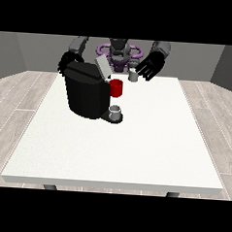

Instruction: Insert the coffee pod into the coffee machine and close the lid

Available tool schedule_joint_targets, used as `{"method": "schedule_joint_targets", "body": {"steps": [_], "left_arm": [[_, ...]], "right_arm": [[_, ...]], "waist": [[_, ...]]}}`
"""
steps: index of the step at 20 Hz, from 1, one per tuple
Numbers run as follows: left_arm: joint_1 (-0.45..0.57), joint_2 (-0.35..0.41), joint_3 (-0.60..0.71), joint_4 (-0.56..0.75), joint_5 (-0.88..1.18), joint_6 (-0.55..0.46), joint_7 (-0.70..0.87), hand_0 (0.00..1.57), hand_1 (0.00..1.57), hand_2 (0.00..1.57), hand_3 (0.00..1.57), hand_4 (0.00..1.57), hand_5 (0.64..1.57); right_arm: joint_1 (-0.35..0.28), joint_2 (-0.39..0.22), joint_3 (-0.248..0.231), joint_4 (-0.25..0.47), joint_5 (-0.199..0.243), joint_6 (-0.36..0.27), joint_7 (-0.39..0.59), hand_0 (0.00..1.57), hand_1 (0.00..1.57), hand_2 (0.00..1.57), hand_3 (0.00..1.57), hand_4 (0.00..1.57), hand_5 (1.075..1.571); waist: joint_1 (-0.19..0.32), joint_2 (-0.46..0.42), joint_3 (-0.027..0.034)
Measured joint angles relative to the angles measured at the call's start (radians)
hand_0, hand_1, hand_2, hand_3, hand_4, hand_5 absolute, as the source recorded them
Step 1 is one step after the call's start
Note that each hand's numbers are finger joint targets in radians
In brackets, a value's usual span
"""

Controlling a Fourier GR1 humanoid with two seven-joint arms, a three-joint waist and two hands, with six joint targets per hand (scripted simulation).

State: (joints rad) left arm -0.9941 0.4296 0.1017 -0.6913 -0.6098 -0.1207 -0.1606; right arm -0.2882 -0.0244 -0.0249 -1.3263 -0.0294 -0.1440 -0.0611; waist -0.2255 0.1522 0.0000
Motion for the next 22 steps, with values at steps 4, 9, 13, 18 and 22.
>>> {"method": "schedule_joint_targets", "body": {"steps": [4, 9, 13, 18, 22], "left_arm": [[-0.067, 0.04, 0.036, 0.023, 0.013, -0.016, 0.022, 1.26, 1.26, 1.32, 1.26, 0.49, 1.571], [-0.118, 0.041, 0.038, 0.034, 0.001, -0.01, 0.033, 1.26, 1.26, 1.31, 1.24, 0.51, 1.571], [-0.145, 0.041, 0.035, 0.032, -0.008, -0.008, 0.041, 1.28, 1.28, 1.3, 1.24, 0.49, 1.571], [-0.166, 0.017, 0.027, 0.04, -0.017, -0.011, 0.064, 1.28, 1.28, 1.31, 1.22, 0.5, 1.571], [-0.168, 0.019, 0.027, 0.043, -0.021, -0.02, 0.059, 1.27, 1.27, 1.3, 1.22, 0.51, 1.571]], "right_arm": [[0.0, 0.005, 0.031, -0.037, 0.009, -0.002, 0.007, 0.0, 0.0, 0.0, 0.0, 0.51, 1.571], [-0.032, 0.006, 0.041, -0.062, 0.028, -0.02, 0.032, 0.0, 0.0, 0.0, 0.0, 0.52, 1.571], [-0.042, -0.013, 0.014, -0.059, 0.018, -0.013, 0.016, 0.0, 0.0, 0.0, 0.0, 0.53, 1.571], [-0.039, -0.012, 0.004, -0.049, 0.017, -0.02, 0.011, 0.0, 0.0, 0.0, 0.0, 0.52, 1.571], [-0.029, -0.023, -0.015, -0.039, 0.003, -0.007, -0.008, 0.0, 0.0, 0.0, 0.0, 0.52, 1.571]], "waist": [[-0.046, 0.028, -0.0001], [-0.069, 0.059, 0.0], [-0.073, 0.079, 0.0003], [-0.073, 0.085, 0.0003], [-0.066, 0.09, 0.0002]]}}
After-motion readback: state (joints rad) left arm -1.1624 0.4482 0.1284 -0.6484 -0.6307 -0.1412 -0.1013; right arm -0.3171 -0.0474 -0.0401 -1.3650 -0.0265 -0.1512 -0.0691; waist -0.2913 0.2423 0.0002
